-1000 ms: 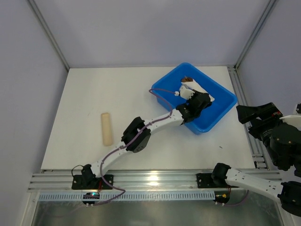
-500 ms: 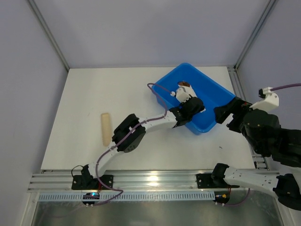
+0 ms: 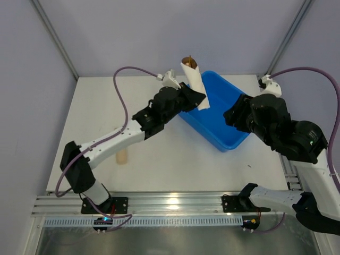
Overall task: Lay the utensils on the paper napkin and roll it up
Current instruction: Roll the napkin.
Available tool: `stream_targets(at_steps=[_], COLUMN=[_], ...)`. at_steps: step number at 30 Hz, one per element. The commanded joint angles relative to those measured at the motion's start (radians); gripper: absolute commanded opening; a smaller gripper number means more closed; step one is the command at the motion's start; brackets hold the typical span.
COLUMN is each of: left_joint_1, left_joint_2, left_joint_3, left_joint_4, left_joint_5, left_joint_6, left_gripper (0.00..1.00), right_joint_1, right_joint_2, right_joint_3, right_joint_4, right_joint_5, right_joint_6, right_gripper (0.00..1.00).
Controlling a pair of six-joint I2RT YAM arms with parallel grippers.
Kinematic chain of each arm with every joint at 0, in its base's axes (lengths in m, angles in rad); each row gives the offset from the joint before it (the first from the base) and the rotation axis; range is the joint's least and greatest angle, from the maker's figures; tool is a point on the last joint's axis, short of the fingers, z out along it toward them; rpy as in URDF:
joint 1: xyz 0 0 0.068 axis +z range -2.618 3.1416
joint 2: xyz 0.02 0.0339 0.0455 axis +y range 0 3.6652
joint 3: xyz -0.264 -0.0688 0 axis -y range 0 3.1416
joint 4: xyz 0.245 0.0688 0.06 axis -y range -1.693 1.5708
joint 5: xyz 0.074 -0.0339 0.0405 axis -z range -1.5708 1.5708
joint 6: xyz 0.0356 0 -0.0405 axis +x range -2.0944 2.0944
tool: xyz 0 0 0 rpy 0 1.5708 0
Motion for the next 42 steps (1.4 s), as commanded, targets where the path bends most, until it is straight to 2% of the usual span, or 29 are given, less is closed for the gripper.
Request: stream_targets(at_steps=[1, 3, 5, 8, 9, 10, 11, 12, 14, 19, 20, 24, 36, 42], left_joint_1=[0.066, 0.1, 0.115, 0.144, 0.151, 0.166, 0.172, 0.18, 0.215, 0.312, 0.335, 0.362, 0.379, 0.381], left_joint_2=[-0.184, -0.235, -0.281, -0.33, -0.342, -0.353, -0.38, -0.394, -0.419, -0.468, -0.47, -0.46, -0.391, -0.37], left_joint_3=[-0.085, -0.09, -0.086, -0.102, -0.116, -0.122, -0.128, -0.141, -0.148, -0.208, -0.211, -0.207, -0.192, -0.191], left_joint_4=[-0.05, -0.142, -0.199, -0.239, -0.244, -0.247, -0.248, -0.248, -0.264, -0.21, -0.181, -0.147, -0.073, -0.018], left_joint_5=[0.197, 0.277, 0.398, 0.533, 0.559, 0.584, 0.619, 0.632, 0.662, 0.816, 0.828, 0.876, 0.957, 0.977], left_joint_6=[0.117, 0.16, 0.227, 0.266, 0.275, 0.287, 0.295, 0.302, 0.33, 0.295, 0.277, 0.26, 0.2, 0.172], left_gripper=[0.0, 0.0, 0.0, 0.0, 0.0, 0.0, 0.0, 0.0, 0.0, 0.0, 0.0, 0.0, 0.0, 0.0], right_joint_1=[-0.087, -0.096, -0.096, -0.13, -0.156, -0.212, -0.229, -0.237, -0.249, -0.306, -0.308, -0.306, -0.312, -0.334], right_joint_2=[0.081, 0.152, 0.178, 0.185, 0.214, 0.231, 0.251, 0.27, 0.285, 0.284, 0.284, 0.291, 0.324, 0.319], right_joint_3=[0.09, 0.119, 0.129, 0.106, 0.1, 0.092, 0.086, 0.086, 0.069, -0.092, -0.11, -0.146, -0.202, -0.246], right_joint_4=[0.091, 0.119, 0.162, 0.278, 0.321, 0.343, 0.367, 0.399, 0.445, 0.686, 0.738, 0.76, 0.929, 1.018], right_joint_5=[-0.234, -0.304, -0.405, -0.473, -0.616, -0.699, -0.776, -0.836, -0.846, -1.086, -1.111, -1.139, -1.251, -1.294], right_joint_6=[-0.113, -0.181, -0.227, -0.249, -0.247, -0.226, -0.215, -0.203, -0.184, -0.082, -0.06, -0.058, -0.025, 0.035], right_gripper=[0.54, 0.48, 0.48, 0.49, 0.5, 0.57, 0.58, 0.59, 0.59, 0.58, 0.58, 0.58, 0.54, 0.48])
